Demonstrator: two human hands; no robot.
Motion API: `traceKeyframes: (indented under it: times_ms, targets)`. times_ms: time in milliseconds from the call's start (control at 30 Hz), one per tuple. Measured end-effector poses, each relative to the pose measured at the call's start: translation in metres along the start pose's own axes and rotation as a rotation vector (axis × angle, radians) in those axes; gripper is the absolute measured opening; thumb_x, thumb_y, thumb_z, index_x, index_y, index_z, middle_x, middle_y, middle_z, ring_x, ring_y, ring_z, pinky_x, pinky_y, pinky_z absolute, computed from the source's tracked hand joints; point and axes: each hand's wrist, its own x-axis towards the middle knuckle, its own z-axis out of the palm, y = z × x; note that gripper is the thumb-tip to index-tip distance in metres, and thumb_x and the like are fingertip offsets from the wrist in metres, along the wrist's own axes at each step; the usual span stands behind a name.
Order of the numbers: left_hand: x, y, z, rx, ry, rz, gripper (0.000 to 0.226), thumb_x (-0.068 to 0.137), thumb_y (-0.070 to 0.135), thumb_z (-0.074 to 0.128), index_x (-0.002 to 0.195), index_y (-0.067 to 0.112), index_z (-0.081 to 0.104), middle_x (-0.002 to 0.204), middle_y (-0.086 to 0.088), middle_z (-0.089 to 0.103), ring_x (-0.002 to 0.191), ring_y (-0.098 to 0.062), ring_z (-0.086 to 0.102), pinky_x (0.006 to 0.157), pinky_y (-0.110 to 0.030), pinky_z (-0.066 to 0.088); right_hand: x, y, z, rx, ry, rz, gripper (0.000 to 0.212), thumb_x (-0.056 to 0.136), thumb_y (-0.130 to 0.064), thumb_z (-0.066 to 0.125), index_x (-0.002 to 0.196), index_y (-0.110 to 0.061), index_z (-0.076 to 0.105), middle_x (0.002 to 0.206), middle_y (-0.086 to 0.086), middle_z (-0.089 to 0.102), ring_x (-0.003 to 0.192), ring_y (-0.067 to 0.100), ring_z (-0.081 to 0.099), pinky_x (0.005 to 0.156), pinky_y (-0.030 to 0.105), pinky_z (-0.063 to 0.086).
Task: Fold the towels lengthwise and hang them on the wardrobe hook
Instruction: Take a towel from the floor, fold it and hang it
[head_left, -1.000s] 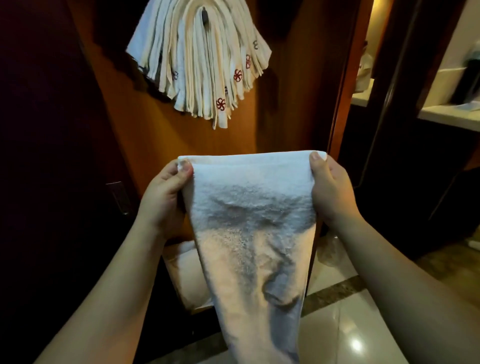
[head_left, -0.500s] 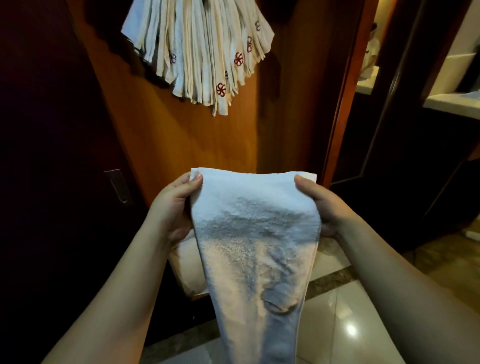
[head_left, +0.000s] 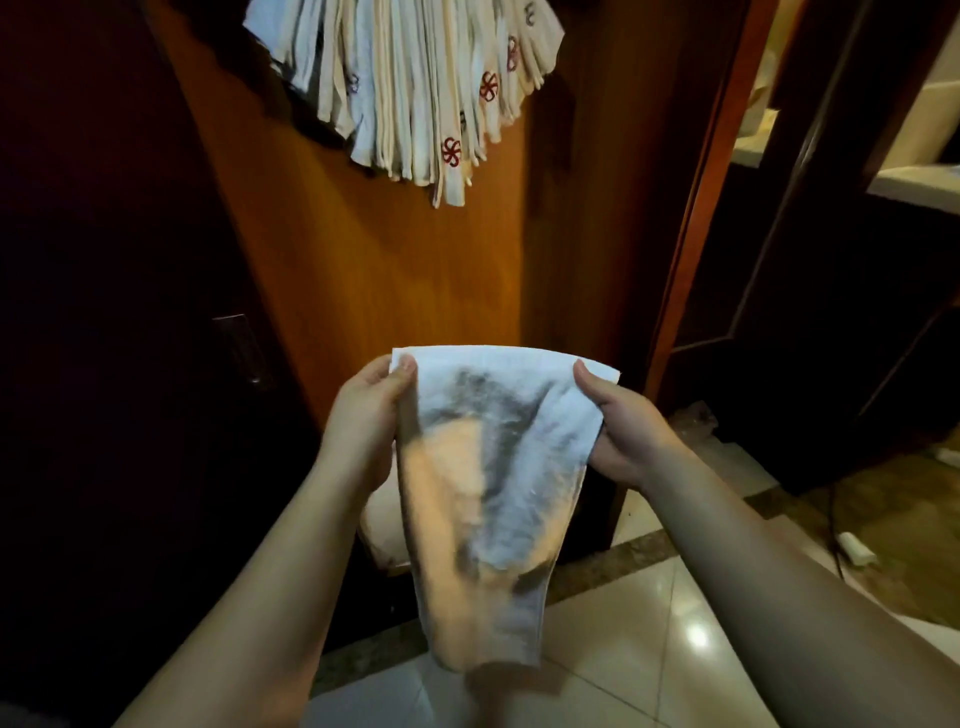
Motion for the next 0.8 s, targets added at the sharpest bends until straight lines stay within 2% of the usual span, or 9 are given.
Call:
traceKeyframes:
  times_ms: [67,133,200,267,333,433,533,667,800]
  targets:
    - [-0.004,-0.008,0.006,0.014,0.072,0.052,0.025,0.1,0.032,0.054,0.098,0.013,0.071,0.098,-0.017,0.074,0.093,-0.04,0.07,0.089,-0.065,0.05,-0.002,0.008,0.01,-0.022,0.113,-0.067,0.04,0.1,-0.033,0.052,0.12,0.0,0.064,0.11,0.015,0.074,0.1,0.028,0.072,0.082,0.039,0.057]
    - [-0.012,-0.017,0.014,0.073,0.14,0.11,0.03,0.098,0.042,0.052,0.094,0.018,0.069,0.095,-0.013,0.073,0.091,-0.037,0.07,0.086,-0.062,0.052,-0.007,0.017,0.02,-0.103,0.234,-0.142,0.04,0.101,-0.039,0.054,0.118,-0.004,0.065,0.103,0.01,0.076,0.096,0.027,0.074,0.085,0.042,0.057]
    - [-0.026,-0.024,0.026,0.109,0.214,0.156,0.031,0.099,0.045,0.048,0.091,0.021,0.067,0.09,-0.006,0.072,0.088,-0.028,0.069,0.081,-0.05,0.055,-0.017,0.027,0.033,-0.274,0.341,-0.179,0.041,0.101,-0.046,0.051,0.111,-0.011,0.068,0.098,0.011,0.076,0.092,0.029,0.073,0.086,0.047,0.059]
    - [-0.042,-0.029,0.037,0.125,0.28,0.184,0.028,0.103,0.041,0.044,0.096,0.025,0.066,0.088,0.004,0.07,0.085,-0.013,0.067,0.075,-0.035,0.054,-0.03,0.035,0.046,-0.474,0.399,-0.195,0.046,0.101,-0.052,0.043,0.107,-0.014,0.068,0.097,0.012,0.074,0.089,0.029,0.072,0.078,0.044,0.06]
    - [-0.054,-0.033,0.048,0.115,0.291,0.187,0.027,0.104,0.039,0.043,0.107,0.025,0.066,0.093,0.009,0.07,0.087,-0.005,0.066,0.075,-0.028,0.054,-0.037,0.043,0.055,-0.6,0.381,-0.219,0.047,0.101,-0.056,0.038,0.111,-0.019,0.064,0.094,0.004,0.073,0.085,0.015,0.069,0.071,0.03,0.057]
    - [-0.067,-0.034,0.058,0.102,0.263,0.181,0.022,0.104,0.037,0.043,0.111,0.03,0.063,0.097,0.014,0.069,0.09,0.001,0.066,0.071,-0.017,0.054,-0.043,0.052,0.061,-0.682,0.309,-0.271,0.046,0.1,-0.054,0.038,0.116,-0.017,0.062,0.099,-0.001,0.071,0.086,0.006,0.068,0.073,0.021,0.057]
    - [-0.08,-0.031,0.065,0.082,0.209,0.2,0.021,0.104,0.034,0.045,0.11,0.028,0.064,0.095,0.01,0.071,0.089,-0.002,0.068,0.072,-0.021,0.057,-0.049,0.053,0.061,-0.615,0.165,-0.299,0.031,0.102,-0.05,0.037,0.104,-0.03,0.061,0.087,-0.011,0.069,0.074,-0.007,0.066,0.058,0.007,0.048]
    - [-0.091,-0.024,0.067,0.042,0.147,0.211,0.02,0.104,0.029,0.046,0.1,0.035,0.064,0.093,0.007,0.072,0.089,-0.007,0.069,0.076,-0.03,0.058,-0.052,0.048,0.057,-0.597,0.055,-0.312,0.034,0.103,-0.05,0.035,0.089,-0.036,0.062,0.083,-0.015,0.07,0.079,-0.009,0.066,0.065,0.008,0.049]
    - [-0.099,-0.018,0.069,0.012,0.117,0.194,0.024,0.104,0.029,0.045,0.113,0.024,0.067,0.097,0.004,0.072,0.094,-0.007,0.069,0.077,-0.024,0.057,-0.053,0.044,0.053,-0.557,0.065,-0.344,0.033,0.101,-0.05,0.039,0.087,-0.035,0.065,0.085,-0.014,0.074,0.089,0.0,0.069,0.081,0.021,0.054]
